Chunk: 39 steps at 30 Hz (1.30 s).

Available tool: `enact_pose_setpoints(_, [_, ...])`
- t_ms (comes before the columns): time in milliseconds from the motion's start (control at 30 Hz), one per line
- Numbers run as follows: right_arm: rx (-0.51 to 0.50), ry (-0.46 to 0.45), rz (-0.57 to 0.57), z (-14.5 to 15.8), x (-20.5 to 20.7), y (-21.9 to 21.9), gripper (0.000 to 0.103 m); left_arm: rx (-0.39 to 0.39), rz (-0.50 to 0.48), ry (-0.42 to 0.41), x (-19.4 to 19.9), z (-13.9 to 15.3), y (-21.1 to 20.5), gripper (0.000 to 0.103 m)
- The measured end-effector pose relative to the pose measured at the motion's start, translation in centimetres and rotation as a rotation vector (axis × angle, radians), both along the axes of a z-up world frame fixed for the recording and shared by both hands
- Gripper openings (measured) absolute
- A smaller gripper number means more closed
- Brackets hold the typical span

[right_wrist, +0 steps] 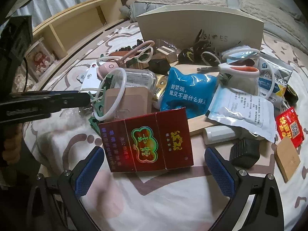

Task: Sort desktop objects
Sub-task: 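Lower the left gripper over the green clothespins while right gripper hovers over red box, then close the left gripper on green clothespins while right gripper grasps the red cigarette box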

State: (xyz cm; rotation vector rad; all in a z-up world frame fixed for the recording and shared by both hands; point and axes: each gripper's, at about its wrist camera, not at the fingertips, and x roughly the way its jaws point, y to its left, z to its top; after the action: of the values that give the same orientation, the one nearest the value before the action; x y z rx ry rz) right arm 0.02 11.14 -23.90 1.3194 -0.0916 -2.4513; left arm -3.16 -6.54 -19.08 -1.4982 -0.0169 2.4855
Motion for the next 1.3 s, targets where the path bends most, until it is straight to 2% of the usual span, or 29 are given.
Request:
enact_pose_setpoints(100, [-0.008, -0.005, 0.002, 0.0, 0.0, 0.0, 0.103, 0.009, 0.011, -0.019, -0.3, -0.5, -0.3, 0.023])
enact_pose_setpoints(333, [-0.008, -0.003, -0.041, 0.3, 0.2, 0.3, 0.103, 0.062, 0.029, -0.021, -0.5, -0.1, -0.8, 0.01])
enact_pose_setpoints(533, [-0.009, -0.044, -0.047, -0.1, 0.0, 0.2, 0.103, 0.101, 0.036, 0.01, -0.7, 1.2, -1.2, 0.007])
enact_pose_setpoints(767, [-0.023, -0.045, -0.022, 0.1, 0.2, -0.1, 0.102, 0.139, 0.033, 0.061, -0.6, 3.2, -1.4, 0.007])
enact_pose_setpoints(800, [-0.025, -0.04, -0.019, 0.2, 0.2, -0.1, 0.099, 0.143, 0.03, 0.065, -0.6, 3.4, -1.4, 0.007])
enact_pose_setpoints(833, [-0.023, -0.036, -0.019, 0.3, 0.2, -0.1, 0.087, 0.143, 0.027, 0.071, -0.6, 3.6, -1.3, 0.006])
enact_pose_setpoints(867, [-0.016, -0.039, -0.022, 0.3, 0.2, -0.1, 0.081, 0.141, 0.023, 0.076, -0.6, 3.8, -1.2, 0.005])
enact_pose_setpoints(900, [-0.018, -0.044, -0.022, 0.3, 0.2, -0.1, 0.081, 0.137, 0.02, 0.079, -0.6, 3.9, -1.1, 0.005])
enact_pose_setpoints(1000, [-0.021, -0.05, -0.023, 0.3, 0.3, 0.0, 0.079, 0.104, 0.022, 0.071, -0.5, 3.6, -0.9, 0.005])
enact_pose_setpoints(1033, [-0.021, -0.05, -0.021, 0.3, 0.3, 0.0, 0.079, 0.085, 0.028, 0.076, -0.4, 3.5, -0.9, 0.008])
enact_pose_setpoints(1067, [-0.021, -0.052, -0.019, 0.2, 0.3, 0.1, 0.079, 0.062, 0.029, 0.078, -0.3, 3.3, -0.8, 0.011])
enact_pose_setpoints(1133, [-0.022, -0.056, -0.014, 0.1, 0.4, 0.1, 0.077, 0.047, 0.026, 0.062, -0.3, 2.8, -0.8, 0.028])
enact_pose_setpoints(1300, [-0.034, -0.064, 0.001, 0.2, 0.4, 0.0, 0.062, 0.029, 0.033, 0.02, -0.5, 1.6, -0.6, 0.029])
